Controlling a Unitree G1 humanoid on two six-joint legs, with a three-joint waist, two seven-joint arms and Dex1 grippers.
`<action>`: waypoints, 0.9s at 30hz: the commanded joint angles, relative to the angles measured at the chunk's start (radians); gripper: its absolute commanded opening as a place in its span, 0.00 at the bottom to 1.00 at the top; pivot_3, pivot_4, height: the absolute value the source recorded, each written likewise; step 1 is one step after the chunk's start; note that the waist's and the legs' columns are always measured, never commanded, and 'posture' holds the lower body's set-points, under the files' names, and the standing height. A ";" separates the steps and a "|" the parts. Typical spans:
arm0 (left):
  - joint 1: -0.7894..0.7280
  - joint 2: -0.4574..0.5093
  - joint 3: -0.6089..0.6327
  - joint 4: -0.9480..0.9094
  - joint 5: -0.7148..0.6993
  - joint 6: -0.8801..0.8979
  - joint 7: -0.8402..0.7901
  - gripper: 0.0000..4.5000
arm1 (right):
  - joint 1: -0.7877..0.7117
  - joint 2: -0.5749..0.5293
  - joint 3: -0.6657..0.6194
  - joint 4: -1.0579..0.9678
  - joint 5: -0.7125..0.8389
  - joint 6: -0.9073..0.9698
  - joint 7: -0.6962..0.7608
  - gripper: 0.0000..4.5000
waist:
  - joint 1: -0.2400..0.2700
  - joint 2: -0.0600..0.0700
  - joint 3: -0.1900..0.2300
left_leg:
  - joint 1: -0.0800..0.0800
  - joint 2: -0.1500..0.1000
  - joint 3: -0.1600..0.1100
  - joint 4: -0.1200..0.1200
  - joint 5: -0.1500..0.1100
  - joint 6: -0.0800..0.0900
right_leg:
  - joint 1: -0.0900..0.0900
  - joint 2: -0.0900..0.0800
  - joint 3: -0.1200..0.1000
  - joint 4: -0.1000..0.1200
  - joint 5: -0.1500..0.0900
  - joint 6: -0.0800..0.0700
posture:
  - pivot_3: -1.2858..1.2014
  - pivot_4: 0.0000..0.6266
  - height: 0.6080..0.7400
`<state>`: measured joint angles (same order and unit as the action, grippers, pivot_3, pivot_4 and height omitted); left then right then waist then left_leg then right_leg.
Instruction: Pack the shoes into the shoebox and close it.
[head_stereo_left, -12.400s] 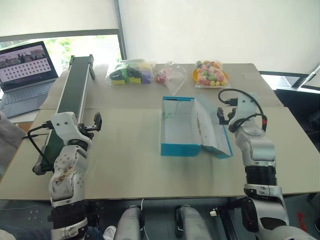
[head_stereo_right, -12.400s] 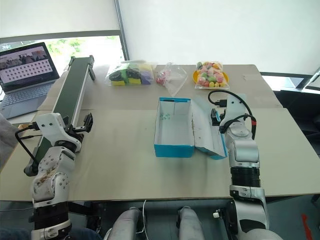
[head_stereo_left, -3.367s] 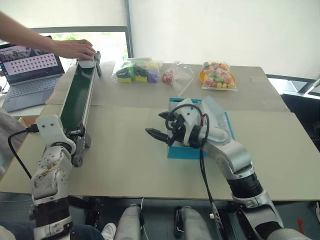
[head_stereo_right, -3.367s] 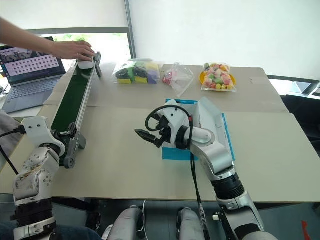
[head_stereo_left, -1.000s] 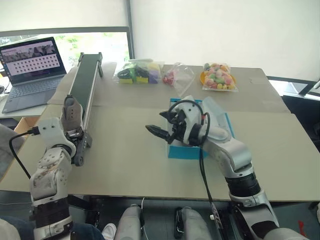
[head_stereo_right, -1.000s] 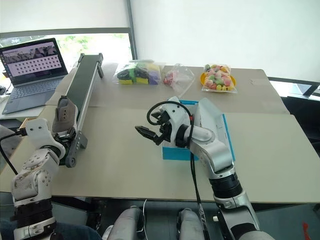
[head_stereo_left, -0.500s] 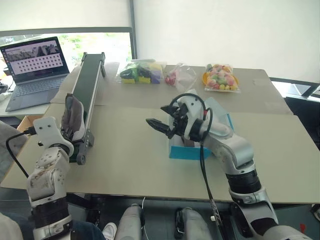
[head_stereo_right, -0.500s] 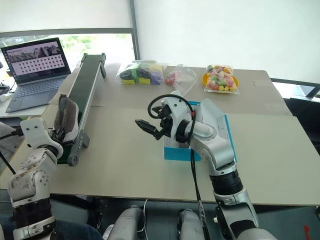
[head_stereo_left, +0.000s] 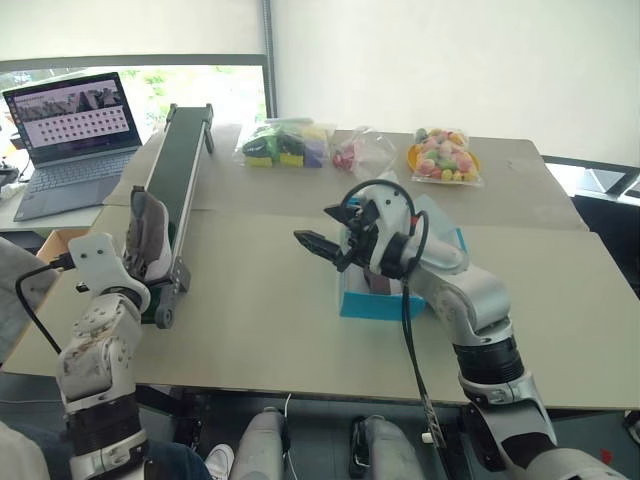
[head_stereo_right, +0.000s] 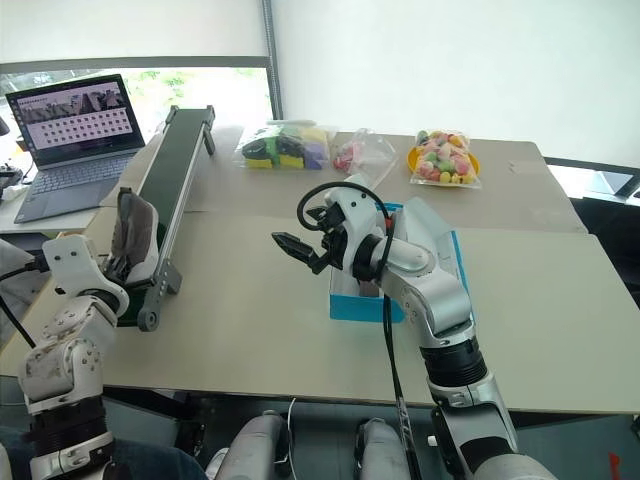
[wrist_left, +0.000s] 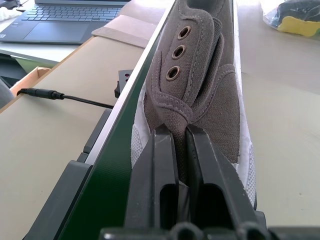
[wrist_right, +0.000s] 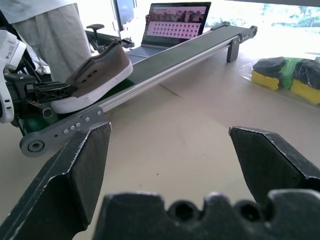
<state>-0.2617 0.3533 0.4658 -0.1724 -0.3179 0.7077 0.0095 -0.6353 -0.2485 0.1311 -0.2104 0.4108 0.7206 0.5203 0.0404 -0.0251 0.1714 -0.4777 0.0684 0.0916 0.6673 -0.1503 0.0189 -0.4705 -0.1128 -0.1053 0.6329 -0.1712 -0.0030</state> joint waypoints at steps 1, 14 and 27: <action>-0.021 -0.020 -0.002 0.000 -0.019 -0.026 -0.009 0.00 | -0.022 -0.001 -0.030 -0.027 0.012 0.001 -0.005 1.00 | 0.000 0.000 0.000 | 0.000 0.000 0.000 0.000 0.000 0.000 | 0.000 0.000 0.000 0.000 0.000 0.000 | 0.52 0.24 0.55; -0.086 -0.181 -0.093 -0.189 -0.213 -0.146 -0.121 0.00 | -0.173 0.211 -0.358 0.213 0.239 0.294 -0.267 1.00 | -0.008 -0.001 0.000 | -0.005 0.000 0.001 0.000 0.000 0.000 | -0.002 0.001 0.000 -0.001 0.004 0.006 | 0.52 0.24 0.55; -0.090 -0.294 -0.340 -0.247 -0.325 -0.054 -0.164 0.00 | -0.340 0.324 -0.515 0.358 0.425 0.422 -0.419 1.00 | -0.034 -0.001 0.000 | -0.005 0.000 0.000 0.002 0.001 0.001 | -0.001 0.002 0.000 0.001 0.004 0.006 | 0.52 0.24 0.55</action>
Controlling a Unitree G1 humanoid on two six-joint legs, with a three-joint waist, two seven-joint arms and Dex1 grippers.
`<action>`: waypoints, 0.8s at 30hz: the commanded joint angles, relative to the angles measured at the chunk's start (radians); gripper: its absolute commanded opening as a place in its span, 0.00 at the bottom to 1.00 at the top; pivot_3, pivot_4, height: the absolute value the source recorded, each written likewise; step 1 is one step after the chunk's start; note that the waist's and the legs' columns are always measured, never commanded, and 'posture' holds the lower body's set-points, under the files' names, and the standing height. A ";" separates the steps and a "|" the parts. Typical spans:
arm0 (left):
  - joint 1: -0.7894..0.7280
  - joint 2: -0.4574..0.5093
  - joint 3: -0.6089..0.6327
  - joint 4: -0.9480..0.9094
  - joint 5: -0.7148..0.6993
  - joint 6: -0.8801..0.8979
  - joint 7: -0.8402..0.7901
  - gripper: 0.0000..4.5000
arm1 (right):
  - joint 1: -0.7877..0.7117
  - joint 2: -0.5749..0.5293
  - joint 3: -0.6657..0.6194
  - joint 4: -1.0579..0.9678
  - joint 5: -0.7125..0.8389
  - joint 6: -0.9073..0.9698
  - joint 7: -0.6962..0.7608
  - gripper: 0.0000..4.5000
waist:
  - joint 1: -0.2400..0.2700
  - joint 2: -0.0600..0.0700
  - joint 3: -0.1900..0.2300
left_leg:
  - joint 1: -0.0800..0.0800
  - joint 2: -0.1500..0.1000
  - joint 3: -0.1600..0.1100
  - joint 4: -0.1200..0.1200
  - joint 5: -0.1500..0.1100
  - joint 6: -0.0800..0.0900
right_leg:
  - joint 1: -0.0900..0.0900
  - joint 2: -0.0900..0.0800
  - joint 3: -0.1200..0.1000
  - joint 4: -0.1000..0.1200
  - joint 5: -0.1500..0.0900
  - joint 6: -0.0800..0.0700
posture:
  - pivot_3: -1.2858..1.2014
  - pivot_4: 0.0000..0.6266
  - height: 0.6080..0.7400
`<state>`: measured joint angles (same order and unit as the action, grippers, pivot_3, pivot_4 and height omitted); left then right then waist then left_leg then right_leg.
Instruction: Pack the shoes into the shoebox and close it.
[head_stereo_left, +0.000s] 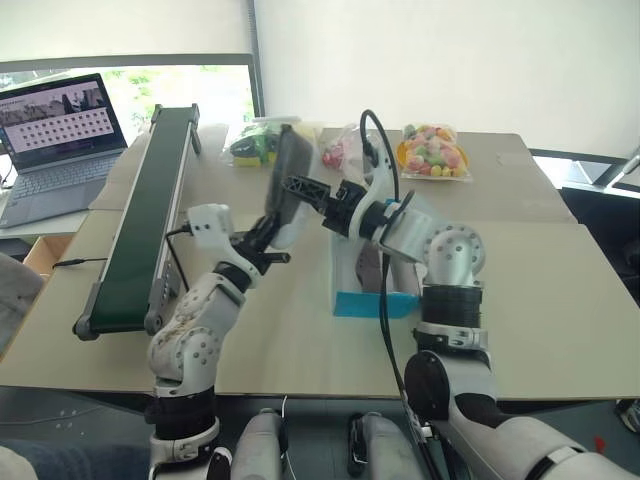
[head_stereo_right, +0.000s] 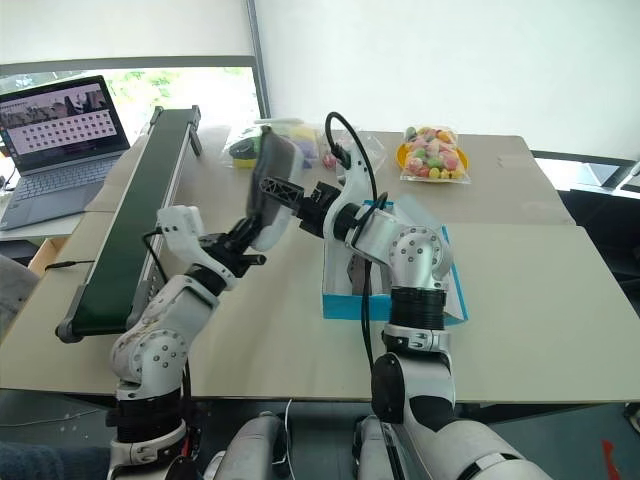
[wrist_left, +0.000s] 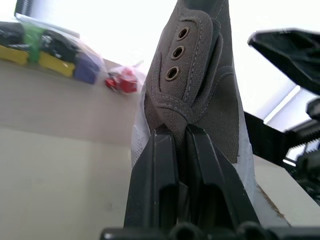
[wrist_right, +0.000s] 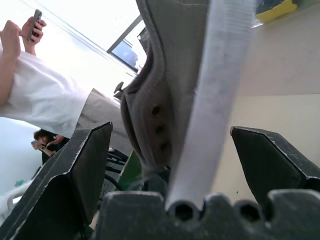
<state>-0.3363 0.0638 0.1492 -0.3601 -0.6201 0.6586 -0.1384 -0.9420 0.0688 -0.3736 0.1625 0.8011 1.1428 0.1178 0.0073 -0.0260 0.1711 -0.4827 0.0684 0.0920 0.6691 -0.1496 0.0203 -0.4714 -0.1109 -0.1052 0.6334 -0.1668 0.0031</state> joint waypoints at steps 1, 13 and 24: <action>-0.015 -0.006 -0.029 -0.059 -0.026 -0.004 -0.016 0.00 | -0.032 0.008 -0.012 -0.013 0.037 -0.006 -0.024 1.00 | -0.002 0.000 0.000 | 0.000 0.000 0.000 0.000 0.000 0.000 | 0.000 0.000 0.000 0.000 0.000 0.000 | 0.52 0.24 0.55; -0.012 0.027 -0.031 -0.047 -0.011 -0.001 0.006 0.00 | -0.019 0.002 -0.051 -0.012 0.050 -0.053 -0.083 0.38 | -0.010 0.000 0.000 | 0.000 0.000 -0.001 0.000 0.000 0.000 | 0.000 0.000 0.000 0.000 0.000 0.000 | 0.52 0.24 0.55; -0.003 0.068 -0.070 -0.049 0.043 -0.022 -0.001 0.24 | -0.035 -0.002 -0.061 -0.010 0.067 -0.055 -0.101 0.11 | -0.011 0.000 0.000 | 0.000 0.000 -0.001 0.000 0.000 0.000 | 0.000 0.000 0.000 0.000 0.000 0.000 | 0.52 0.24 0.55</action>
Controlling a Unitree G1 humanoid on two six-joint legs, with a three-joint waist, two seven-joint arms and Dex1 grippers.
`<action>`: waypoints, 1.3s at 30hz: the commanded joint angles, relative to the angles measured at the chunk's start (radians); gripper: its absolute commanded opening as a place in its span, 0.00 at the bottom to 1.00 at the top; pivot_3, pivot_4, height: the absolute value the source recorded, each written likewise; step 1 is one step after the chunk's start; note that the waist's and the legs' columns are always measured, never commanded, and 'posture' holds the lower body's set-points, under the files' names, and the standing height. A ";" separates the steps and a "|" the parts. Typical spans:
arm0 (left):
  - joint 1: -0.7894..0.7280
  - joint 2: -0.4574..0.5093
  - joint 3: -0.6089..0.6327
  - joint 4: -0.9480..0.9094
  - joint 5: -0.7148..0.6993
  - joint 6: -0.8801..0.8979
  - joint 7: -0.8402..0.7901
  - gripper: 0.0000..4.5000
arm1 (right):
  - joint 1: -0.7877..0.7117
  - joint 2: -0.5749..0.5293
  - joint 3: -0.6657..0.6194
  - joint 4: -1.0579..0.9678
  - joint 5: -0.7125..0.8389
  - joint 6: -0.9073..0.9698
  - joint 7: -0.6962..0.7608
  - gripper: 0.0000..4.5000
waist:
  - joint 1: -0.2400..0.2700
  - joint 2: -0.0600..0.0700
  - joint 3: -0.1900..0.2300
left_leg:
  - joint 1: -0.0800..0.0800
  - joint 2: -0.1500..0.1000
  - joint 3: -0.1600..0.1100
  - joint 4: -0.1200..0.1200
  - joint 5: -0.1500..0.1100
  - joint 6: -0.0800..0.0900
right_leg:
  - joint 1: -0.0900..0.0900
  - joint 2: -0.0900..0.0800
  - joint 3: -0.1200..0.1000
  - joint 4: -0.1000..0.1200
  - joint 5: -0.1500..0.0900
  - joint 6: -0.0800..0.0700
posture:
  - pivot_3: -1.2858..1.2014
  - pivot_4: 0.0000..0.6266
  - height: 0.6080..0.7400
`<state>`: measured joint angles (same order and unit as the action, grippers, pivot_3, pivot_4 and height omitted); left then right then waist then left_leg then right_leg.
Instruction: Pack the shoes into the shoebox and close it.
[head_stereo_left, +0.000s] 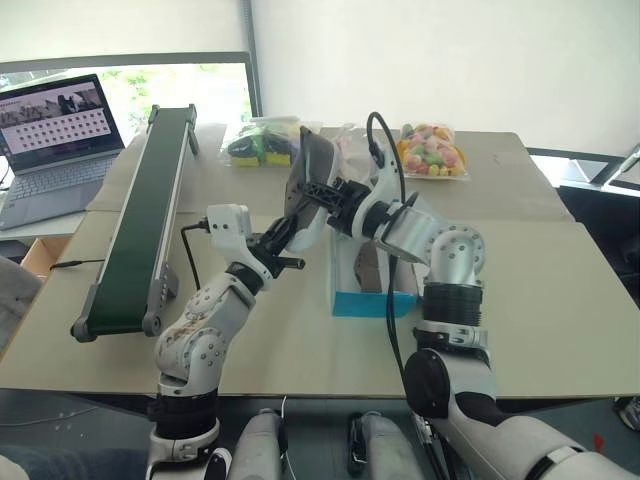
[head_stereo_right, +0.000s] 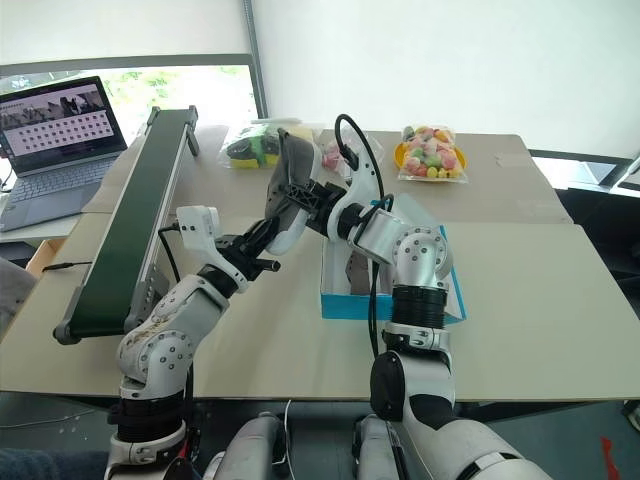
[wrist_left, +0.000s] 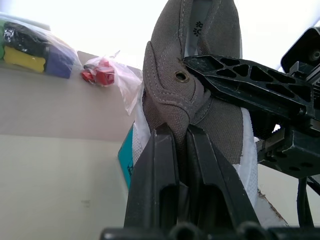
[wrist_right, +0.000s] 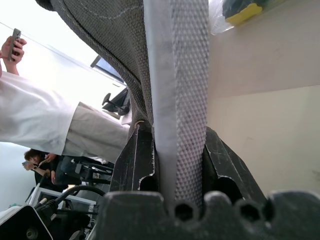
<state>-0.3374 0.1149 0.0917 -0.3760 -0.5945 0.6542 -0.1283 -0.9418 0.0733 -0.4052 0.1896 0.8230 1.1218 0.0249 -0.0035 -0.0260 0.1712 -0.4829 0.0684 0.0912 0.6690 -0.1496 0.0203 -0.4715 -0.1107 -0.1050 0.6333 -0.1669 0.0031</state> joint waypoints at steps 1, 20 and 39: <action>0.000 0.020 -0.020 -0.038 0.022 -0.018 -0.017 0.32 | -0.037 -0.005 -0.037 -0.037 0.050 -0.038 -0.016 0.11 | 0.000 0.000 0.000 | 0.000 0.000 0.000 0.000 0.000 0.000 | 0.000 0.000 0.000 0.000 0.000 0.000 | 0.52 0.24 0.55; 0.052 0.054 -0.048 -0.042 0.050 -0.017 -0.044 0.42 | 0.032 -0.173 0.031 -0.075 -0.155 0.197 -0.270 0.11 | -0.009 0.002 0.001 | -0.001 0.000 0.000 0.000 0.003 0.005 | -0.002 0.000 0.001 0.001 0.000 0.000 | 0.52 0.24 0.55; 0.067 0.039 -0.057 -0.057 0.055 -0.003 -0.041 0.43 | -0.006 -0.159 0.211 0.216 -0.364 0.077 -0.087 0.60 | -0.008 0.002 0.001 | -0.001 0.000 -0.001 0.000 0.002 0.004 | -0.001 0.000 0.001 0.001 0.000 0.000 | 0.52 0.24 0.55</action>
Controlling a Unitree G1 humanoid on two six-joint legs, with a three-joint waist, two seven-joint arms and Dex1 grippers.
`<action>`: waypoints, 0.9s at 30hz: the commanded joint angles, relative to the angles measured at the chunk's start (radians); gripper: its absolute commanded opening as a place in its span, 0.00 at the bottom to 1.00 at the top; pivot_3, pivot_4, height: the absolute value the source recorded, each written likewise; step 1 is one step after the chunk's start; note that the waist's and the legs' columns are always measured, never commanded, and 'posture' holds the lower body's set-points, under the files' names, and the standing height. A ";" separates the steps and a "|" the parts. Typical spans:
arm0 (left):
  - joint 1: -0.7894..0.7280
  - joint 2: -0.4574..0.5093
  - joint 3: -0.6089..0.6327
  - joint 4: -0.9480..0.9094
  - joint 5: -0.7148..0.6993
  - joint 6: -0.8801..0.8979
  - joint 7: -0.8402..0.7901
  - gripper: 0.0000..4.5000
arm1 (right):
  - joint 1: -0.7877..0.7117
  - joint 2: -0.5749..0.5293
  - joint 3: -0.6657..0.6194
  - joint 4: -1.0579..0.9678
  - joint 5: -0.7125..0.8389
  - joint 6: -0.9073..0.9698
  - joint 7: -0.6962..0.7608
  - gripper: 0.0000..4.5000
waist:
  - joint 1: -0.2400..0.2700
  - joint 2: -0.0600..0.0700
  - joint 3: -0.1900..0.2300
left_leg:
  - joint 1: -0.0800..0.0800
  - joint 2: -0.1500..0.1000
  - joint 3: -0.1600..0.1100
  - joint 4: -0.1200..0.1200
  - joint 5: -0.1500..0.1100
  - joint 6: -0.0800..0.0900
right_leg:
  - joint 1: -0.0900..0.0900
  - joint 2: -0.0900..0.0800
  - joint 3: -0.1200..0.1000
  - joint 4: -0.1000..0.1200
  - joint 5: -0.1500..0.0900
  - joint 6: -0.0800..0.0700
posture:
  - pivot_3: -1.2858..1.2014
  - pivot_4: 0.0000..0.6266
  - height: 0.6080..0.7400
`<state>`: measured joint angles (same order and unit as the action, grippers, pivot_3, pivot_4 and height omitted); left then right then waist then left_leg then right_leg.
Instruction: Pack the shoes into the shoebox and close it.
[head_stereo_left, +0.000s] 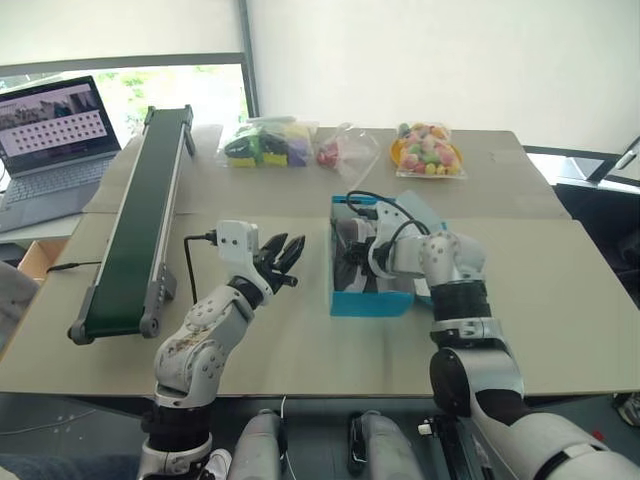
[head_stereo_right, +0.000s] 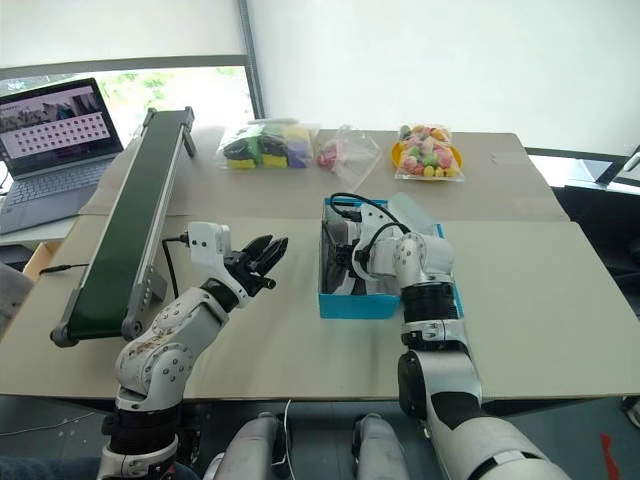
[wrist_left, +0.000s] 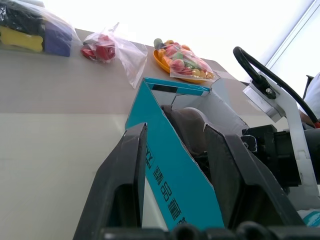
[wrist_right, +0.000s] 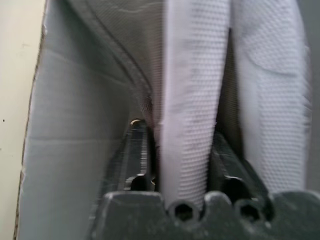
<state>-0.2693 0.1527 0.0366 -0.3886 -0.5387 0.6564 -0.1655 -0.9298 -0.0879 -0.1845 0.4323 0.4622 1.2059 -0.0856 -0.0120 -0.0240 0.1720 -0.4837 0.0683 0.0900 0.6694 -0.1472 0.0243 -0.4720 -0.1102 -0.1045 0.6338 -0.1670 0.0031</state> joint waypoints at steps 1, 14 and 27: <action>-0.001 0.002 0.000 -0.045 -0.002 -0.003 -0.005 0.43 | -0.024 0.002 -0.013 -0.042 -0.004 0.001 0.026 0.70 | 0.001 0.000 0.000 | 0.000 0.000 0.000 0.000 0.000 0.000 | 0.000 0.000 0.000 0.000 0.000 0.000 | 0.52 0.24 0.55; -0.002 0.146 -0.064 0.006 -0.002 -0.036 -0.255 0.43 | -0.130 -0.061 -0.161 -0.520 0.191 0.124 0.126 0.82 | 0.001 0.002 0.001 | -0.003 0.001 -0.001 0.000 -0.001 -0.001 | -0.003 0.001 -0.001 -0.001 0.000 0.000 | 0.52 0.24 0.55; -0.110 0.346 -0.062 0.281 0.080 -0.243 -0.608 0.43 | 0.495 -0.305 -0.470 -1.036 0.819 0.372 0.419 0.21 | 0.032 0.005 0.002 | -0.005 -0.001 -0.002 -0.001 -0.003 -0.003 | -0.003 -0.003 -0.001 -0.005 0.000 0.000 | 0.52 0.24 0.55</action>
<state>-0.3536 0.5036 -0.0102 -0.1048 -0.4679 0.4501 -0.7357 -0.4675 -0.3558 -0.6367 -0.5061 1.1496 1.5791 0.2741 0.0203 -0.0190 0.1744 -0.4880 0.0665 0.0873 0.6687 -0.1508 0.0217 -0.4745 -0.1135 -0.1037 0.6288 -0.1673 0.0032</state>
